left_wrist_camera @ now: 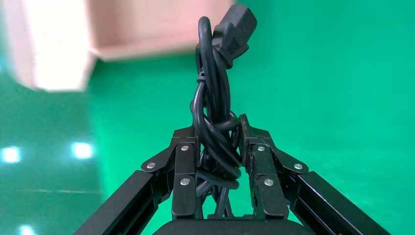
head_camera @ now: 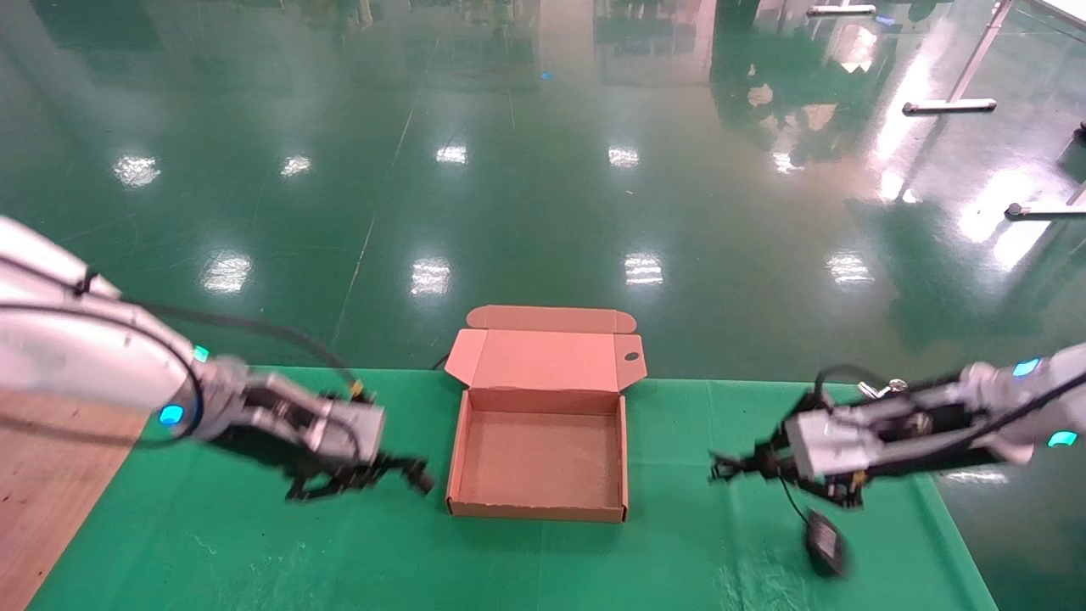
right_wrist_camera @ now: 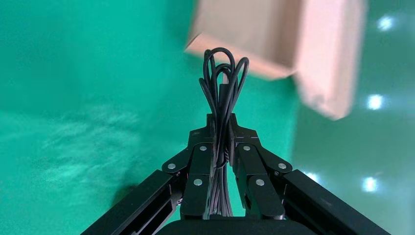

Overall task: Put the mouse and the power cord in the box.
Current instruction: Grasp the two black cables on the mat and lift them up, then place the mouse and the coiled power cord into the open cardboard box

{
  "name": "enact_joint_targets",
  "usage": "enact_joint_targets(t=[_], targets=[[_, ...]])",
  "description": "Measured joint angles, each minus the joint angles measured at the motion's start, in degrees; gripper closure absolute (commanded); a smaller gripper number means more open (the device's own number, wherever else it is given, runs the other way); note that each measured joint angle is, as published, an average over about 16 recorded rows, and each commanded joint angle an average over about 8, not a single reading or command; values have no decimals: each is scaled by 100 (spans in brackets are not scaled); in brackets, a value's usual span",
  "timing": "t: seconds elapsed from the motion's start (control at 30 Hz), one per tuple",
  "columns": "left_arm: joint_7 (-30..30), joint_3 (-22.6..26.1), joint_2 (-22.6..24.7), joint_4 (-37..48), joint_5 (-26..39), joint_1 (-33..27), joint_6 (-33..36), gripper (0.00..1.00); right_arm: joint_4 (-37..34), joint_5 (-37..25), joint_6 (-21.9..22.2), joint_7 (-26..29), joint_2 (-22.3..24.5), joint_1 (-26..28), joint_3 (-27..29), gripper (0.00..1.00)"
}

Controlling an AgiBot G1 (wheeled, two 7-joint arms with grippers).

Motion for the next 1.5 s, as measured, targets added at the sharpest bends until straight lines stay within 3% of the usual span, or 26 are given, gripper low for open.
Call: enact_joint_targets(t=[0.23, 0.57, 0.8, 1.13, 1.5], targets=[[-441, -78, 152, -796, -69, -330, 103, 100, 218, 200, -215, 300, -123, 444, 137, 100], [-489, -242, 425, -1039, -273, -469, -151, 100, 114, 339, 41, 654, -721, 773, 233, 100], [263, -638, 553, -622, -837, -9, -939, 100, -144, 399, 129, 603, -862, 943, 278, 100], [1948, -1320, 799, -228, -2102, 1310, -2697, 100, -409, 504, -152, 377, -656, 1201, 351, 100], [2984, -981, 946, -391, -3250, 2202, -3579, 100, -577, 471, -291, 215, -538, 1281, 327, 100]])
